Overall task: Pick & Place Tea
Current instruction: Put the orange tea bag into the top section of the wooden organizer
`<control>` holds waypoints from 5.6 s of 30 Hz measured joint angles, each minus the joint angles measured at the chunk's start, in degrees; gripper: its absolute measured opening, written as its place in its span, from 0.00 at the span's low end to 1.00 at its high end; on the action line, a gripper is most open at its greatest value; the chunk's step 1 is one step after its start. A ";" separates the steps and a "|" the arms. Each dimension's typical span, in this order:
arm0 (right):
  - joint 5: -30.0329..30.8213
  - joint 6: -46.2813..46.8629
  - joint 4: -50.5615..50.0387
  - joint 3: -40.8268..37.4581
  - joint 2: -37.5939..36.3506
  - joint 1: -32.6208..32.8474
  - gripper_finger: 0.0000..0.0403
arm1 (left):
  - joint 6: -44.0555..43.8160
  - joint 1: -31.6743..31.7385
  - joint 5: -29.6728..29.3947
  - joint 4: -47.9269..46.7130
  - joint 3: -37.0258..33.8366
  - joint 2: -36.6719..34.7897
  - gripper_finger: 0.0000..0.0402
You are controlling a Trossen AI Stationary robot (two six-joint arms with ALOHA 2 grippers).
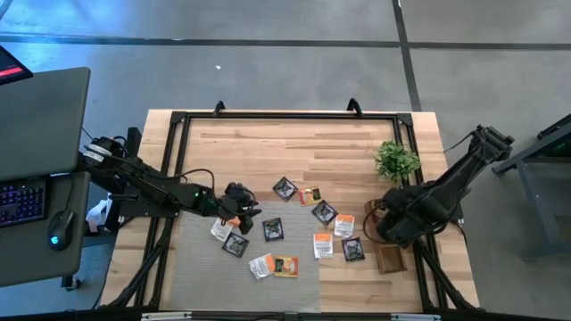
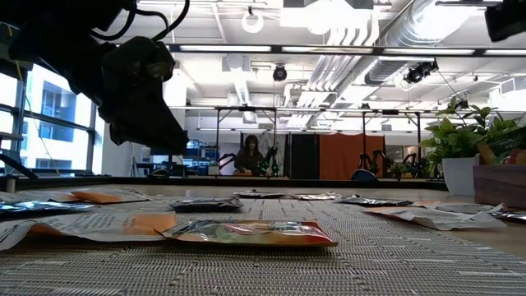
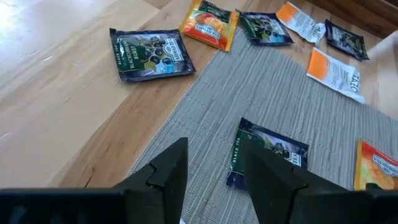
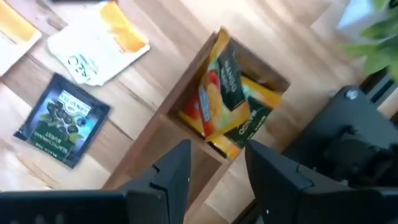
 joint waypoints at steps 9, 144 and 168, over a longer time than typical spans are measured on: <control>10.78 -3.97 -4.82 0.25 -0.04 -2.76 0.37 | 0.00 0.00 -0.10 -0.02 0.00 0.00 0.37; 22.10 -46.68 51.25 0.62 19.79 -26.48 0.39 | -3.02 0.04 -3.98 9.84 -0.04 0.02 0.37; -0.61 -49.89 62.93 0.62 34.50 -43.41 0.30 | -3.03 0.04 -1.82 8.73 -0.04 0.02 0.37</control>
